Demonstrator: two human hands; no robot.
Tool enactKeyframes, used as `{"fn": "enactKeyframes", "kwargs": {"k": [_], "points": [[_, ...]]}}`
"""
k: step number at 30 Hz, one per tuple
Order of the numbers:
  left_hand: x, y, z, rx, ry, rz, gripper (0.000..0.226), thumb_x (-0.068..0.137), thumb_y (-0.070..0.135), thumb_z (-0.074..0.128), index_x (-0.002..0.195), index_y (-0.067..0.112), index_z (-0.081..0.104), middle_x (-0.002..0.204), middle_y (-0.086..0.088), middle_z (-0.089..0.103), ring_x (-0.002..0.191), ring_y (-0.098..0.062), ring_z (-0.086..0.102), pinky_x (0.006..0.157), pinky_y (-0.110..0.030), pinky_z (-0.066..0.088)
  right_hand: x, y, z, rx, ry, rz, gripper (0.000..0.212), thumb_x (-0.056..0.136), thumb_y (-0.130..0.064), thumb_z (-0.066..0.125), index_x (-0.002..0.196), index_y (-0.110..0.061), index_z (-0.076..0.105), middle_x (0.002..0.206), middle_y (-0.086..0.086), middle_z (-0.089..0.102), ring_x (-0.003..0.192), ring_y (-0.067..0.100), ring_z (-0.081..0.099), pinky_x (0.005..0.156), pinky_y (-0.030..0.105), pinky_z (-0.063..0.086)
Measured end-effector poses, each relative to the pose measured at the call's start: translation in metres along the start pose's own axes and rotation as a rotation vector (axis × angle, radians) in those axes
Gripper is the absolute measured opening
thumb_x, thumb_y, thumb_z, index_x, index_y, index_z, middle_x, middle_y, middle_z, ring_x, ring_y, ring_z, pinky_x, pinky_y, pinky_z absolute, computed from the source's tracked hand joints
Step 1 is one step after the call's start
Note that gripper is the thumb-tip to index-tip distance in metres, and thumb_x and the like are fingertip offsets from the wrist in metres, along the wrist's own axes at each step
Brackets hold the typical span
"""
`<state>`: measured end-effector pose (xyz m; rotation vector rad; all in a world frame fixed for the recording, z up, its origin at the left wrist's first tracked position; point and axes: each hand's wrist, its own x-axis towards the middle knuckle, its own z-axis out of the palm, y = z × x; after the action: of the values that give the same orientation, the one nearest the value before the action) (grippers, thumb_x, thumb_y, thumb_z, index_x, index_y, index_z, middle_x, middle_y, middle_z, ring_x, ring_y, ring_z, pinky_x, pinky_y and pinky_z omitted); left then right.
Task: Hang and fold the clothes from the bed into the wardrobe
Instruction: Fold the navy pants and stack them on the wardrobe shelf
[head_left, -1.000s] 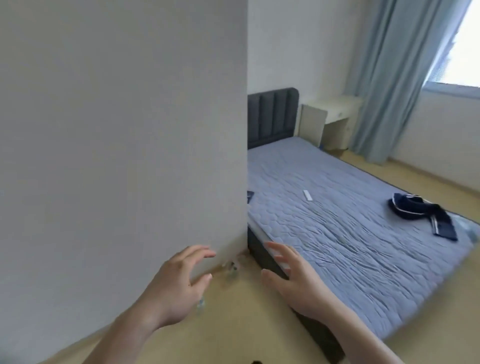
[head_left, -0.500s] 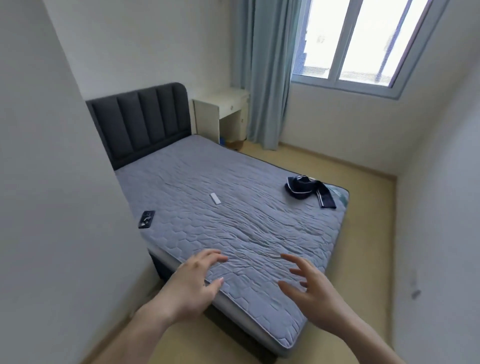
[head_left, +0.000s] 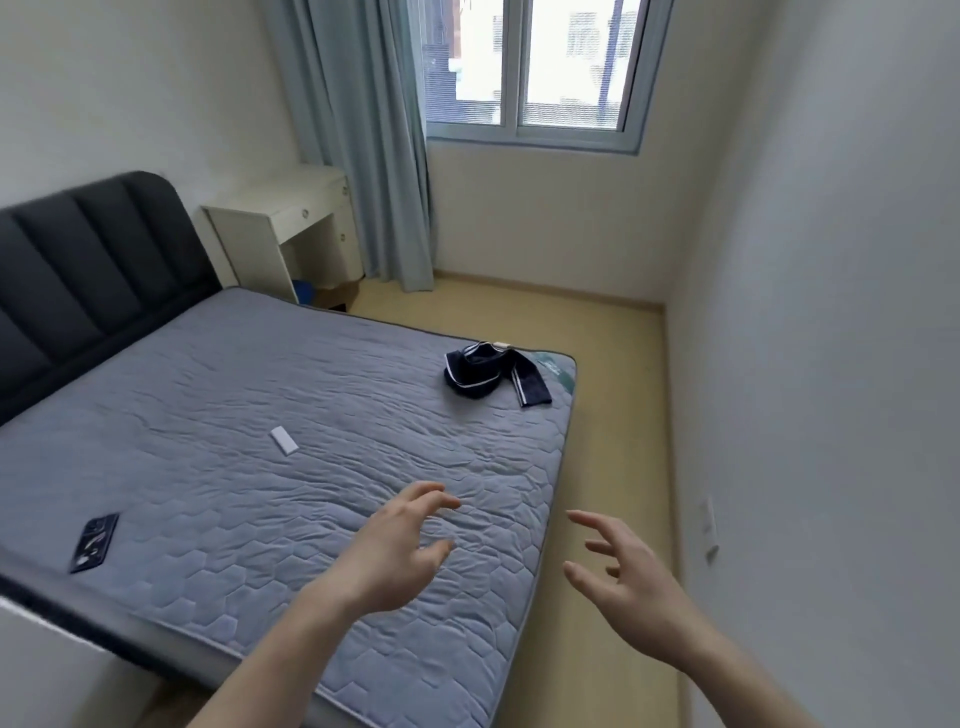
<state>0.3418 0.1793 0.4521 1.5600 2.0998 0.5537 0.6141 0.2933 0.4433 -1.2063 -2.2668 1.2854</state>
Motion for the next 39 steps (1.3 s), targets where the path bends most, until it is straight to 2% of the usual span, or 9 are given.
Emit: {"fn": "enactKeyframes", "kwargs": {"k": [5, 10, 13, 16, 23, 27, 32, 36, 39], "points": [[0.064, 0.044, 0.032, -0.063, 0.038, -0.063, 0.041, 0.096, 0.036, 0.063, 0.136, 0.038, 0.056, 0.151, 0.023, 0.035, 0.138, -0.002, 0.039, 0.110, -0.016, 0.028, 0.069, 0.039, -0.071, -0.034, -0.068, -0.003, 0.051, 0.096, -0.034, 0.069, 0.143, -0.037, 0.047, 0.141, -0.021, 0.047, 0.124, 0.003, 0.053, 0.103, 0.024, 0.046], [0.108, 0.044, 0.031, -0.106, 0.079, -0.148, 0.038, 0.095, 0.036, 0.064, 0.132, 0.041, 0.057, 0.148, 0.026, 0.035, 0.137, 0.000, 0.041, 0.111, -0.020, 0.032, 0.149, 0.050, -0.112, -0.028, -0.140, -0.050, 0.047, 0.096, -0.037, 0.068, 0.137, -0.044, 0.047, 0.138, -0.025, 0.047, 0.122, 0.001, 0.053, 0.093, 0.016, 0.045], [0.136, 0.030, 0.022, -0.103, 0.133, -0.224, 0.037, 0.094, 0.036, 0.065, 0.129, 0.043, 0.057, 0.148, 0.025, 0.036, 0.136, -0.002, 0.043, 0.109, -0.021, 0.034, 0.203, 0.050, -0.120, -0.021, -0.195, -0.084, 0.046, 0.095, -0.040, 0.068, 0.136, -0.047, 0.048, 0.137, -0.027, 0.046, 0.119, -0.004, 0.052, 0.087, 0.012, 0.044], [0.171, 0.012, 0.016, -0.106, 0.174, -0.302, 0.036, 0.094, 0.036, 0.065, 0.128, 0.045, 0.056, 0.148, 0.026, 0.035, 0.133, -0.001, 0.044, 0.101, -0.017, 0.033, 0.259, 0.051, -0.122, -0.027, -0.263, -0.112, 0.046, 0.094, -0.044, 0.068, 0.135, -0.049, 0.048, 0.136, -0.030, 0.045, 0.120, -0.007, 0.050, 0.089, 0.013, 0.044], [0.301, -0.025, 0.012, -0.161, 0.191, -0.390, 0.036, 0.096, 0.034, 0.064, 0.130, 0.043, 0.055, 0.151, 0.019, 0.036, 0.138, -0.005, 0.041, 0.112, -0.022, 0.031, 0.402, 0.067, -0.141, -0.056, -0.341, -0.077, 0.045, 0.095, -0.044, 0.067, 0.134, -0.051, 0.048, 0.138, -0.029, 0.044, 0.122, -0.004, 0.050, 0.098, 0.021, 0.046], [0.388, -0.041, 0.001, -0.173, 0.170, -0.389, 0.036, 0.096, 0.034, 0.063, 0.131, 0.042, 0.055, 0.153, 0.019, 0.034, 0.138, -0.004, 0.040, 0.108, -0.018, 0.030, 0.482, 0.073, -0.159, -0.108, -0.353, -0.066, 0.043, 0.095, -0.045, 0.066, 0.133, -0.050, 0.048, 0.137, -0.028, 0.044, 0.123, -0.003, 0.050, 0.095, 0.021, 0.046], [0.480, -0.053, -0.018, -0.189, 0.165, -0.388, 0.037, 0.096, 0.034, 0.062, 0.132, 0.040, 0.055, 0.154, 0.018, 0.034, 0.139, -0.006, 0.041, 0.109, -0.020, 0.031, 0.570, 0.078, -0.173, -0.118, -0.363, -0.013, 0.042, 0.097, -0.042, 0.065, 0.136, -0.044, 0.049, 0.134, -0.026, 0.044, 0.123, 0.000, 0.051, 0.099, 0.027, 0.050], [0.536, -0.070, -0.021, -0.211, 0.171, -0.429, 0.037, 0.095, 0.038, 0.061, 0.131, 0.044, 0.053, 0.155, 0.021, 0.031, 0.139, -0.006, 0.041, 0.109, -0.025, 0.036, 0.651, 0.087, -0.170, -0.171, -0.417, -0.021, 0.042, 0.097, -0.039, 0.065, 0.135, -0.043, 0.049, 0.134, -0.024, 0.045, 0.119, 0.000, 0.053, 0.097, 0.025, 0.050], [0.569, -0.089, -0.021, -0.227, 0.210, -0.500, 0.040, 0.094, 0.033, 0.063, 0.132, 0.042, 0.054, 0.155, 0.019, 0.032, 0.138, -0.007, 0.042, 0.110, -0.023, 0.034, 0.722, 0.101, -0.158, -0.225, -0.474, -0.042, 0.043, 0.096, -0.036, 0.065, 0.135, -0.040, 0.049, 0.136, -0.019, 0.044, 0.118, 0.001, 0.053, 0.088, 0.018, 0.048]]}}
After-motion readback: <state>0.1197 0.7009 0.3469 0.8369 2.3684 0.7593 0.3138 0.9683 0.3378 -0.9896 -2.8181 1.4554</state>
